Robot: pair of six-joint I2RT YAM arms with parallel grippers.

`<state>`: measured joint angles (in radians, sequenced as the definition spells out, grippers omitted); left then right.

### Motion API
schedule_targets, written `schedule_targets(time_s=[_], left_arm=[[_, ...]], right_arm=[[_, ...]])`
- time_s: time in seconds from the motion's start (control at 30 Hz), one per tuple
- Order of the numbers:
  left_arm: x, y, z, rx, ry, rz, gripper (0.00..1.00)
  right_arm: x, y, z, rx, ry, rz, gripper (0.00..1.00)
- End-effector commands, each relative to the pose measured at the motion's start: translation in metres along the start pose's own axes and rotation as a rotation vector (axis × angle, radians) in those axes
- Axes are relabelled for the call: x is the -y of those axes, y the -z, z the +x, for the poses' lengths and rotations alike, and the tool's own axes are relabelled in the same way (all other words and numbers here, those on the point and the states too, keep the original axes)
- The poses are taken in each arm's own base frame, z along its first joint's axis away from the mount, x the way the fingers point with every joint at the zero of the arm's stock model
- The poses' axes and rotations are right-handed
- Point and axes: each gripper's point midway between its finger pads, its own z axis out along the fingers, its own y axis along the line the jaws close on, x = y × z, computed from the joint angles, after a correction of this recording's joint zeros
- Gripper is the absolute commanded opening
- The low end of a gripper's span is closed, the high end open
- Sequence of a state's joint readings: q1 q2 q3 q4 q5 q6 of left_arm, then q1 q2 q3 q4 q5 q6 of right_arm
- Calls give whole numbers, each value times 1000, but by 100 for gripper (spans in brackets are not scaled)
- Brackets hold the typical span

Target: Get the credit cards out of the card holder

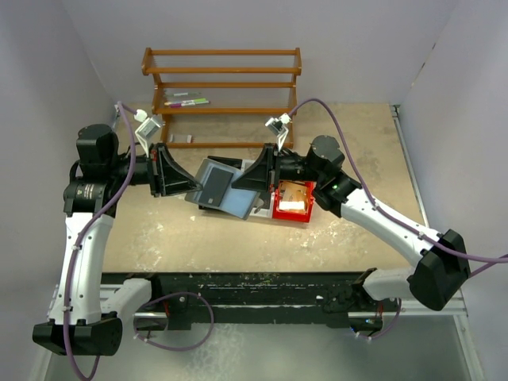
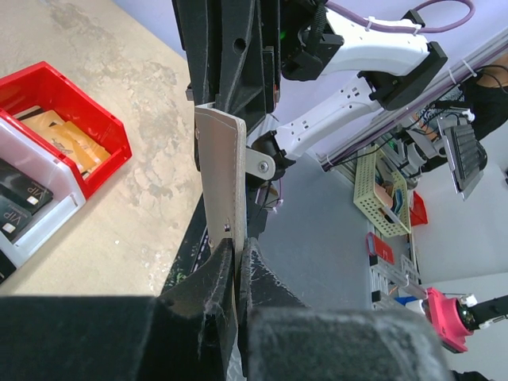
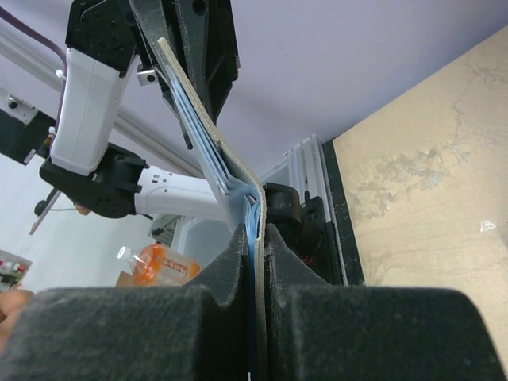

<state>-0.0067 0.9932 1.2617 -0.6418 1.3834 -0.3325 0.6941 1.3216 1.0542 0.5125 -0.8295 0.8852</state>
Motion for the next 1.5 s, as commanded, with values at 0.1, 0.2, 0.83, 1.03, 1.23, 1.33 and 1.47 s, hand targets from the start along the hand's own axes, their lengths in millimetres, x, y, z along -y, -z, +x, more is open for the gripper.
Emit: schedule_targets(time_s=[0.1, 0.2, 0.83, 1.03, 1.23, 1.33, 1.47], left_arm=[[5, 0, -7, 10, -37, 17, 3], [5, 0, -8, 11, -36, 16, 6], [-11, -3, -9, 64, 14, -39, 5], [-4, -3, -9, 53, 52, 11, 2], [0, -3, -6, 56, 58, 20, 4], [-1, -3, -5, 57, 65, 19, 4], [-1, -3, -5, 59, 73, 17, 7]], right_arm=[[-16, 2, -6, 17, 77, -49, 0], [-16, 3, -5, 14, 72, -45, 0], [-18, 4, -3, 17, 74, -58, 0], [-14, 4, 0, 14, 65, -51, 0], [-8, 1, 0, 15, 53, -39, 0], [-10, 2, -1, 19, 57, -43, 0], [-10, 2, -1, 19, 55, -42, 0]])
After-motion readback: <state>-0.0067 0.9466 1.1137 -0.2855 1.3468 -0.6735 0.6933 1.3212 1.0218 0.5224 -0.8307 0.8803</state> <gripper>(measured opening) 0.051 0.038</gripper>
